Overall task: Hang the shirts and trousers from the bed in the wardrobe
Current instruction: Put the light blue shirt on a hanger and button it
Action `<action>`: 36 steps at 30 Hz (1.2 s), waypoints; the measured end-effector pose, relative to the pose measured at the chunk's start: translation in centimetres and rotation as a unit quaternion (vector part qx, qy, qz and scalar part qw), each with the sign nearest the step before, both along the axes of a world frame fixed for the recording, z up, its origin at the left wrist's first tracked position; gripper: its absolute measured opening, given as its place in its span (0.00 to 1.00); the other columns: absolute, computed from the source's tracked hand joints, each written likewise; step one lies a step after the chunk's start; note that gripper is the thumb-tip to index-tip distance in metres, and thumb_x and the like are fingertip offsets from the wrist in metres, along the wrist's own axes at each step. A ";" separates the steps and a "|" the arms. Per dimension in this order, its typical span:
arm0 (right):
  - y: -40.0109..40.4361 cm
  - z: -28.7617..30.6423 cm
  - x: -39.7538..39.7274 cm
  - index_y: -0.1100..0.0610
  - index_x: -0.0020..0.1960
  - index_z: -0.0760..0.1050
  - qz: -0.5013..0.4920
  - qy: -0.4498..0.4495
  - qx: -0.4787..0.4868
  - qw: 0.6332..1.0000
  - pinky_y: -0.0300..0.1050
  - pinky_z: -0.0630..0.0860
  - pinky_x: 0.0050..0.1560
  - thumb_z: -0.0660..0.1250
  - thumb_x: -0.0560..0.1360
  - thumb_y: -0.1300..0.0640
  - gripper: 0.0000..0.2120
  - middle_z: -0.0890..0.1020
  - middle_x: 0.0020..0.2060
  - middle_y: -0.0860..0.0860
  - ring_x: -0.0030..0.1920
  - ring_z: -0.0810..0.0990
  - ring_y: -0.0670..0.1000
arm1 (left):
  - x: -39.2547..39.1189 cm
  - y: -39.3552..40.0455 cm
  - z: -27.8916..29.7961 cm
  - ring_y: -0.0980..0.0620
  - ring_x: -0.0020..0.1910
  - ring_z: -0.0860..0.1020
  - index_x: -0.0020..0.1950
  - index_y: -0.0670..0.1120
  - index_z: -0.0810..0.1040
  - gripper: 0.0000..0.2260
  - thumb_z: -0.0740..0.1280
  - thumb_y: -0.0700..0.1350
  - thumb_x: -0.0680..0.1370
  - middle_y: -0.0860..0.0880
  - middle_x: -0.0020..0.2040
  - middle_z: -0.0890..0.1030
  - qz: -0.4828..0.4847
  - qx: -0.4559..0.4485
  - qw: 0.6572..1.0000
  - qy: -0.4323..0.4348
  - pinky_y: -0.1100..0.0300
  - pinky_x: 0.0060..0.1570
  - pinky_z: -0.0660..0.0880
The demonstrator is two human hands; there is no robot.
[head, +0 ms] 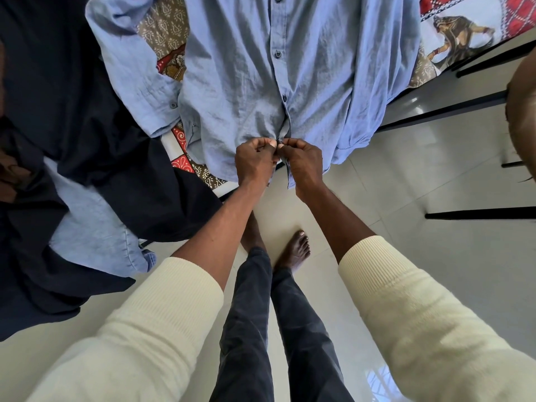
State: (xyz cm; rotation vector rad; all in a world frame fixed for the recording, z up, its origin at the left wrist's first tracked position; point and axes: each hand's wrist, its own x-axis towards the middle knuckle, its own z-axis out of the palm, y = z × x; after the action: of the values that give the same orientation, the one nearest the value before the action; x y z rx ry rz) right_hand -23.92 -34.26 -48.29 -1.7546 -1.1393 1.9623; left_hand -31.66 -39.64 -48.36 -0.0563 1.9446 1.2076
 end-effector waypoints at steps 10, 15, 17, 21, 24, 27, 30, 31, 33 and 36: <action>0.5 0.4 0.2 0.57 0.40 0.81 0.014 -0.002 -0.008 1.000 0.33 0.76 0.37 0.70 0.73 0.65 0.06 0.81 0.34 0.54 0.36 0.77 0.47 | -0.2 0.3 -0.2 0.53 0.30 0.79 0.41 0.45 0.81 0.06 0.70 0.39 0.77 0.47 0.32 0.82 -0.004 -0.017 1.000 0.011 0.55 0.38 0.82; 1.0 -0.2 0.2 0.57 0.33 0.76 -0.030 -0.037 -0.059 0.997 0.37 0.70 0.34 0.71 0.72 0.59 0.09 0.75 0.28 0.51 0.30 0.72 0.47 | -0.3 0.5 -0.2 0.53 0.29 0.79 0.40 0.43 0.81 0.06 0.70 0.38 0.77 0.46 0.32 0.81 0.000 -0.020 1.000 -0.007 0.58 0.37 0.81; 1.2 -0.3 0.3 0.59 0.34 0.75 -0.024 -0.035 -0.048 0.998 0.38 0.69 0.33 0.71 0.70 0.61 0.08 0.73 0.29 0.54 0.30 0.70 0.49 | -0.5 0.5 -0.1 0.52 0.29 0.79 0.41 0.41 0.81 0.05 0.71 0.36 0.77 0.45 0.33 0.82 0.001 -0.013 1.000 -0.027 0.60 0.36 0.80; 1.3 -0.1 0.0 0.67 0.38 0.79 0.019 -0.021 0.007 1.000 0.38 0.73 0.35 0.69 0.70 0.66 0.04 0.77 0.32 0.59 0.34 0.73 0.52 | -1.1 0.5 -0.2 0.48 0.32 0.80 0.41 0.40 0.81 0.06 0.69 0.34 0.77 0.42 0.34 0.82 -0.003 0.003 0.997 -0.073 0.53 0.44 0.82; 1.3 -0.6 -0.1 0.64 0.36 0.79 0.078 -0.041 0.062 0.994 0.46 0.73 0.38 0.70 0.67 0.61 0.05 0.80 0.32 0.62 0.33 0.76 0.51 | -1.4 0.6 -0.1 0.48 0.33 0.81 0.40 0.39 0.80 0.08 0.67 0.33 0.78 0.43 0.34 0.82 -0.007 0.019 0.995 -0.102 0.51 0.47 0.82; 1.3 -0.8 -0.2 0.61 0.37 0.80 0.125 -0.086 0.135 0.979 0.46 0.74 0.34 0.71 0.69 0.60 0.05 0.82 0.31 0.56 0.31 0.77 0.50 | -1.7 0.7 0.1 0.46 0.35 0.81 0.41 0.35 0.80 0.05 0.71 0.35 0.76 0.40 0.35 0.81 -0.010 0.037 0.990 -0.138 0.48 0.50 0.82; 1.4 -0.7 -0.3 0.60 0.38 0.82 0.165 -0.125 0.199 0.958 0.45 0.76 0.36 0.71 0.70 0.61 0.03 0.83 0.31 0.53 0.32 0.79 0.50 | -2.0 1.0 0.3 0.45 0.33 0.81 0.38 0.34 0.78 0.05 0.71 0.31 0.74 0.39 0.33 0.81 0.001 0.030 0.988 -0.148 0.51 0.44 0.83; 1.5 -0.7 -0.2 0.58 0.38 0.82 0.177 -0.126 0.206 0.954 0.45 0.77 0.37 0.72 0.70 0.61 0.02 0.83 0.32 0.52 0.33 0.81 0.50 | -2.1 1.1 0.4 0.45 0.32 0.81 0.38 0.34 0.78 0.05 0.70 0.30 0.74 0.40 0.33 0.81 -0.007 0.022 0.990 -0.139 0.53 0.40 0.82; 1.8 -0.7 0.0 0.57 0.40 0.84 0.198 -0.116 0.206 0.951 0.47 0.79 0.39 0.73 0.70 0.61 0.01 0.84 0.32 0.51 0.34 0.82 0.50 | -2.3 1.2 0.5 0.47 0.28 0.81 0.37 0.35 0.78 0.07 0.68 0.30 0.76 0.41 0.31 0.80 -0.029 0.004 0.994 -0.106 0.57 0.33 0.81; 2.4 -0.5 0.3 0.58 0.43 0.85 0.217 -0.099 0.191 0.952 0.49 0.80 0.39 0.73 0.72 0.59 0.03 0.82 0.31 0.52 0.33 0.80 0.50 | -2.4 1.2 0.2 0.51 0.25 0.79 0.35 0.38 0.78 0.11 0.67 0.32 0.78 0.43 0.29 0.79 -0.073 -0.029 0.997 -0.029 0.59 0.30 0.77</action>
State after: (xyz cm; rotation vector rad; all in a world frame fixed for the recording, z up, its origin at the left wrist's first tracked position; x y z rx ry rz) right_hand -23.67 -31.91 -48.74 -1.6124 -1.9667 1.6345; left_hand -34.07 -38.43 -48.11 0.0191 1.8977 1.0437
